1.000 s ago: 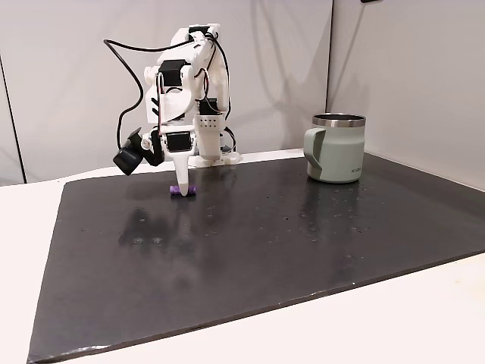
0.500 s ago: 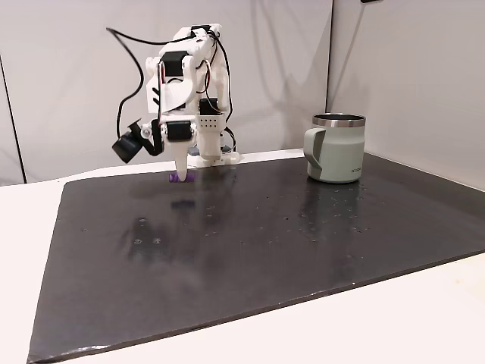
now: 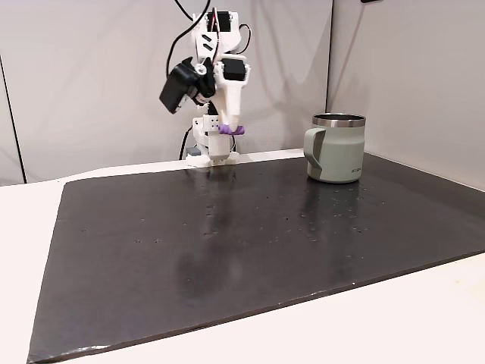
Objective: Grasp a pengrip and put it in the cup.
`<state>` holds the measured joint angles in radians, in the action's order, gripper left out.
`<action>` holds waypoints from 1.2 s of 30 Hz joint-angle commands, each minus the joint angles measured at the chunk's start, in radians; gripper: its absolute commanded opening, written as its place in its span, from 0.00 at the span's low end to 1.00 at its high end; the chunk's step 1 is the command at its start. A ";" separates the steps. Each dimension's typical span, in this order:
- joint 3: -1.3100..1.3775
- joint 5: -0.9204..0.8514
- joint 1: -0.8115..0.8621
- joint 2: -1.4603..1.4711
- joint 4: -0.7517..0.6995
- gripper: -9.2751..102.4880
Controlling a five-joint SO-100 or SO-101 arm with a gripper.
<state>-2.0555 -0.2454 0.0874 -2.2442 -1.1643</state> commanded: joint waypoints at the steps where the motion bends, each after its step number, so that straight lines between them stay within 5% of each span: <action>1: 0.080 0.140 -0.140 -0.032 0.015 0.08; 17: 0.267 0.247 -0.695 0.044 -0.074 0.08; 36: 0.445 0.275 -0.819 0.204 -0.074 0.11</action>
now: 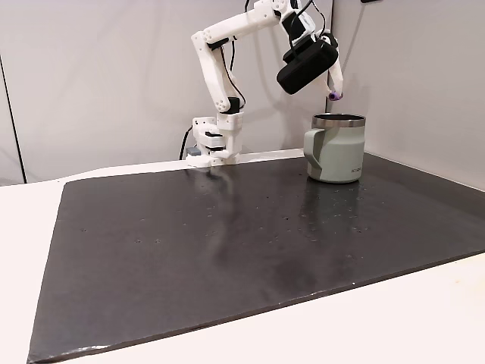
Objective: Grasp a pengrip and put it in the cup.
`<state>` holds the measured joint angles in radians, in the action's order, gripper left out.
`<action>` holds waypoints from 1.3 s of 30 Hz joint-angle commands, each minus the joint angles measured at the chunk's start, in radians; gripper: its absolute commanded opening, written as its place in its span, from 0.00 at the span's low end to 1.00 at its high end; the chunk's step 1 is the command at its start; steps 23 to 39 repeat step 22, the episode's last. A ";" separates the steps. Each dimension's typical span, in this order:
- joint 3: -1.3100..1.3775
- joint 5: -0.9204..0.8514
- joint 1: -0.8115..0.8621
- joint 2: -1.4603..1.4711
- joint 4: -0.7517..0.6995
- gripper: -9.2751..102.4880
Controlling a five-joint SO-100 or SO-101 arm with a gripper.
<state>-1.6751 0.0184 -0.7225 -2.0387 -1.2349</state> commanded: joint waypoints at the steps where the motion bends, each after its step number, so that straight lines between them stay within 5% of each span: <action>1: 0.063 0.011 -0.009 -0.002 -0.005 0.17; 4: 0.063 0.006 -0.009 -0.002 -0.006 0.28; 10: 0.058 0.006 -0.008 -0.002 -0.015 0.32; 39: 0.028 0.003 -0.003 -0.028 -0.021 0.32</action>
